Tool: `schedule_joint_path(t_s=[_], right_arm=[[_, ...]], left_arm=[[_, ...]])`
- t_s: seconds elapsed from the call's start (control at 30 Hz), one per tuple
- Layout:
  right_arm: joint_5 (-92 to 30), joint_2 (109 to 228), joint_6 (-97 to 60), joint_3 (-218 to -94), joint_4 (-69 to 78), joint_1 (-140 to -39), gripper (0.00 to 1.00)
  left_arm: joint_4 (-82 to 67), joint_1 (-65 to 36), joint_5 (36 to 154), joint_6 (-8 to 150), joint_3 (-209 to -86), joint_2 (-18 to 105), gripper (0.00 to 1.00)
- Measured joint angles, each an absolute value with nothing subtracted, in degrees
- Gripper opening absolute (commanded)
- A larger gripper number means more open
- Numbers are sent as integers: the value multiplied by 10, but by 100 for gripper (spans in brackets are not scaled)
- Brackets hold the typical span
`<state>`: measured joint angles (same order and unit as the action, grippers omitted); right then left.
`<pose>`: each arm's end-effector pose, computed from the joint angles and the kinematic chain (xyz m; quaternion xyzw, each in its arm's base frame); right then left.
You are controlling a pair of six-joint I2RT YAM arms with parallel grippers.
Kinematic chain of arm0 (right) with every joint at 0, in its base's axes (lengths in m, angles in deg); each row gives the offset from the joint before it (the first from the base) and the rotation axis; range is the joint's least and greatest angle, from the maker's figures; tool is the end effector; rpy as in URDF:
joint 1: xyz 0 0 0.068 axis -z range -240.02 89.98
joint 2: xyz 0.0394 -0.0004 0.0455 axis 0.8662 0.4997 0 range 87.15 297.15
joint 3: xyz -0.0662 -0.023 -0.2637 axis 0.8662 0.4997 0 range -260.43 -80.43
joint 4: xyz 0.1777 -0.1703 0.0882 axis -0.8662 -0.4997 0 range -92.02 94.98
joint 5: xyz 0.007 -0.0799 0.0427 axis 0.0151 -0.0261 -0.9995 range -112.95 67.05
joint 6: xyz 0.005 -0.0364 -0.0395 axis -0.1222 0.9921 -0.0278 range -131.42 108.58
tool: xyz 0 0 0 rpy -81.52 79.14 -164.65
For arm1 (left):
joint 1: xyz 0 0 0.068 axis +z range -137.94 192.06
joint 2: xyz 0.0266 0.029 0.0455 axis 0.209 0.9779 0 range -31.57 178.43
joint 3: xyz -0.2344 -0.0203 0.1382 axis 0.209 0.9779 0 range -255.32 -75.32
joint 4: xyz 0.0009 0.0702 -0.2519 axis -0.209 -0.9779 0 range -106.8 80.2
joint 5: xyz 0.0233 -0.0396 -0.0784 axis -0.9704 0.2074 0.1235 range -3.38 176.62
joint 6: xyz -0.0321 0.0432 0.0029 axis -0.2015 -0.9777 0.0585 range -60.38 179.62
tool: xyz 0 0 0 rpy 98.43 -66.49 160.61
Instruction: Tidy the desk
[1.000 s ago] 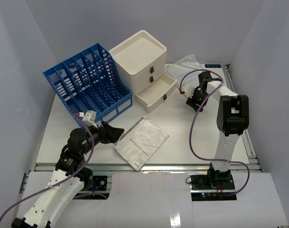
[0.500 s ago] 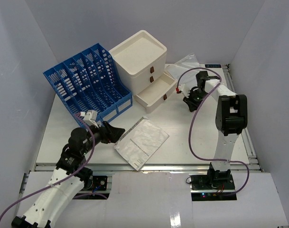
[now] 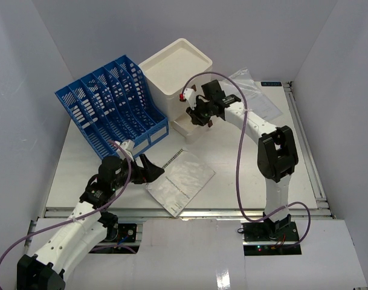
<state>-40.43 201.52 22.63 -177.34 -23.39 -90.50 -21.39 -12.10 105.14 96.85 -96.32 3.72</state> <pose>0.3874 0.2405 0.2602 -0.5372 0.7440 0.1292 0.3758 0.1355 -0.0732 0.2167 -0.0104 0.8408 -0.3847 0.3808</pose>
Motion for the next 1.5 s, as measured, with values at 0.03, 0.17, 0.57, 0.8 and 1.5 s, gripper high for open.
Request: schedule_joint_path(t_s=[0.03, 0.17, 0.57, 0.8, 1.5], right_arm=[[-394, 2025, 215, -1798, -224, -904, 49], [-366, 2057, 186, -1858, -183, -898, 80], [-501, 1948, 223, -1671, -192, -903, 90], [-690, 1796, 351, -1494, -207, -950, 90], [-619, 1824, 389, -1465, -200, -1023, 90]], left_arm=[[-214, -121, 1051, 970, -963, 36, 98], [-216, -121, 1050, 972, -963, 36, 98], [-274, -121, 1014, 974, -980, 16, 98], [-312, -121, 961, 1007, -997, 8, 84], [-347, -139, 775, 1162, -1157, 453, 73]])
